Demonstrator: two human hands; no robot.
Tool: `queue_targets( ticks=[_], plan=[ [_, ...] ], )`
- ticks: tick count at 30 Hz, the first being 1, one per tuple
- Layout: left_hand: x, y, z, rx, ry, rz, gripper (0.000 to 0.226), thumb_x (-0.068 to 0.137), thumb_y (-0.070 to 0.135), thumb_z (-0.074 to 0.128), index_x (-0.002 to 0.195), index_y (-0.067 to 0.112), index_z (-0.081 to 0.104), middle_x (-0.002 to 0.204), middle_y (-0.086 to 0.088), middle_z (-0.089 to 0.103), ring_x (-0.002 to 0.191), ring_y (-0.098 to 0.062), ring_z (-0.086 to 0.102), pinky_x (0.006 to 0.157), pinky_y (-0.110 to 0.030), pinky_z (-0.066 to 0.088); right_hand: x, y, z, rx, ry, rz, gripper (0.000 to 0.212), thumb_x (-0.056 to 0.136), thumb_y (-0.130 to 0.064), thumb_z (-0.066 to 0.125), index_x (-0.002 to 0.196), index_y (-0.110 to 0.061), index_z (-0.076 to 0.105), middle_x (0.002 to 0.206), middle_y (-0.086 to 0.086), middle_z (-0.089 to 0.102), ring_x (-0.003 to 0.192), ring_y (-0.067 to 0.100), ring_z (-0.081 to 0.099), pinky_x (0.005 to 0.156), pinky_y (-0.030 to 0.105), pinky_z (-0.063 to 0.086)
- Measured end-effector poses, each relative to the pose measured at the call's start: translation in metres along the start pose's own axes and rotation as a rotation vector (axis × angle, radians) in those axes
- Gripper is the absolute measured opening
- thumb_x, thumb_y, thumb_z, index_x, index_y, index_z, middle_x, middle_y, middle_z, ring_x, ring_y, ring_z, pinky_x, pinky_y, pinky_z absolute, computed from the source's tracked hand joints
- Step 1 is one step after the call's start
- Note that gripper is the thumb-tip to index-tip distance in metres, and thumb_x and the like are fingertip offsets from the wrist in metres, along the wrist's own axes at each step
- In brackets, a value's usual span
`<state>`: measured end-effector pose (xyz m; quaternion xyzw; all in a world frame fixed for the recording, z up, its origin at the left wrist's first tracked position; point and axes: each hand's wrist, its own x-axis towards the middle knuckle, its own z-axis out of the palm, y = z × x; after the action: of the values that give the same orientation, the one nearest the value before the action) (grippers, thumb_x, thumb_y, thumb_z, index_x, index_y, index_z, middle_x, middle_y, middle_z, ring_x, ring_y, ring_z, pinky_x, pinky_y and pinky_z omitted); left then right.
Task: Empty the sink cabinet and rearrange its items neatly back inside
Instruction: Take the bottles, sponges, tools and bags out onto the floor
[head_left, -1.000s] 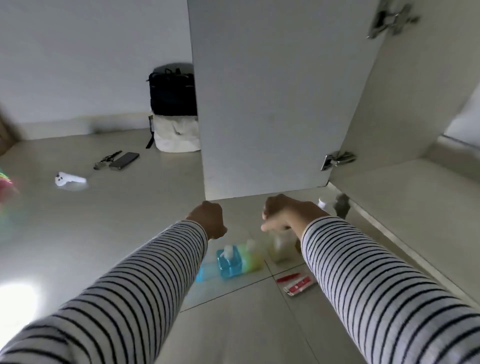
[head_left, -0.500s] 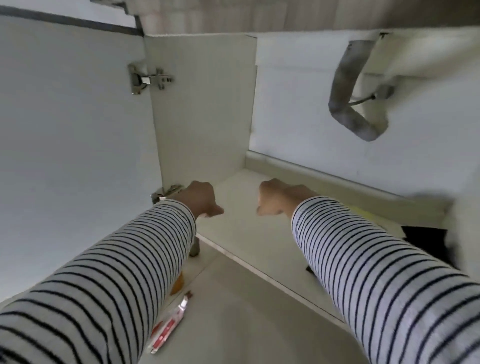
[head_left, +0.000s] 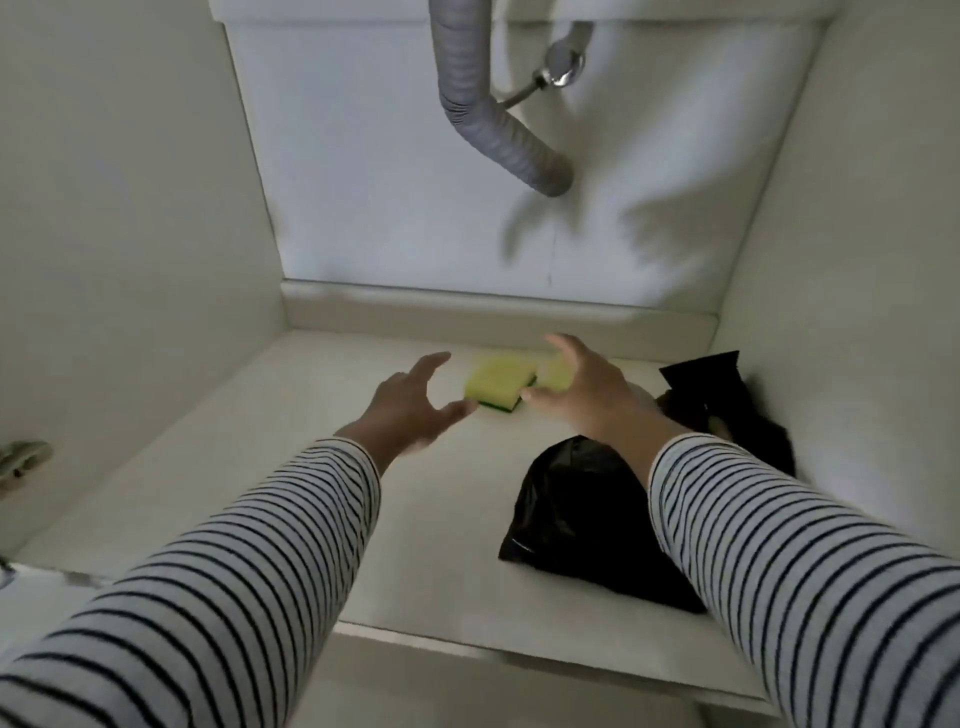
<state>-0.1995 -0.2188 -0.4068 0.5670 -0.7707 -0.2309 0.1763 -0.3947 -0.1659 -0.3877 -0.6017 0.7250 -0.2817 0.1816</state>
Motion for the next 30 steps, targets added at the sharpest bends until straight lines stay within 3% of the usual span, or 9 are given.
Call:
queue_targets(
  ticks=[4,9,13,18,24,30],
  plan=[
    [0.050,-0.006,0.035,-0.104,0.015,0.084,0.078,0.082,0.050,0.062,0.146,0.040,0.018,0.140,-0.013,0.042,0.133,-0.030,0.035,0.106,-0.036,0.031,0.029,0.038,0.014,0.145,0.118,0.099,0.079,0.080,-0.034,0.072,0.144,-0.038,0.026,0.145,0.010,0.033,0.130,0.026,0.040,0.090,0.023,0.030],
    [0.108,-0.009,0.069,-0.129,-0.064,0.142,0.091,0.077,0.042,0.072,0.147,0.042,0.014,0.145,-0.011,0.037,0.135,-0.029,0.032,0.106,-0.033,0.030,0.068,0.071,0.025,0.106,0.179,0.190,0.087,0.074,-0.032,0.078,0.144,-0.039,0.027,0.145,0.012,0.032,0.126,0.027,0.044,0.099,0.027,0.036],
    [0.140,-0.016,0.084,-0.055,-0.126,0.188,0.099,0.072,0.043,0.075,0.146,0.045,0.010,0.144,-0.010,0.037,0.134,-0.029,0.032,0.107,-0.034,0.030,0.093,0.087,0.034,0.078,0.137,0.212,0.091,0.072,-0.034,0.080,0.146,-0.037,0.028,0.146,0.012,0.032,0.127,0.026,0.043,0.104,0.029,0.036],
    [0.171,-0.027,0.098,0.035,-0.161,0.186,0.100,0.067,0.058,0.072,0.142,0.056,0.005,0.152,-0.009,0.027,0.140,-0.031,0.024,0.111,-0.049,0.027,0.113,0.093,0.041,-0.012,0.035,0.216,0.088,0.076,-0.039,0.076,0.147,-0.040,0.024,0.151,0.007,0.021,0.137,0.024,0.032,0.102,0.025,0.031],
    [0.178,-0.034,0.106,0.076,-0.088,0.227,0.088,0.073,0.060,0.066,0.143,0.052,0.013,0.151,-0.001,0.032,0.135,-0.030,0.028,0.107,-0.042,0.032,0.128,0.098,0.049,-0.094,0.010,0.226,0.096,0.070,-0.044,0.078,0.149,-0.029,0.026,0.144,0.009,0.024,0.135,0.026,0.032,0.109,0.031,0.029],
    [0.166,-0.037,0.106,0.002,-0.054,0.251,0.084,0.070,0.058,0.070,0.141,0.050,0.025,0.152,0.000,0.032,0.136,-0.026,0.032,0.110,-0.038,0.030,0.130,0.096,0.056,-0.123,0.017,0.218,0.091,0.062,-0.045,0.083,0.141,-0.023,0.043,0.135,0.010,0.031,0.129,0.027,0.039,0.109,0.038,0.037]
  ],
)
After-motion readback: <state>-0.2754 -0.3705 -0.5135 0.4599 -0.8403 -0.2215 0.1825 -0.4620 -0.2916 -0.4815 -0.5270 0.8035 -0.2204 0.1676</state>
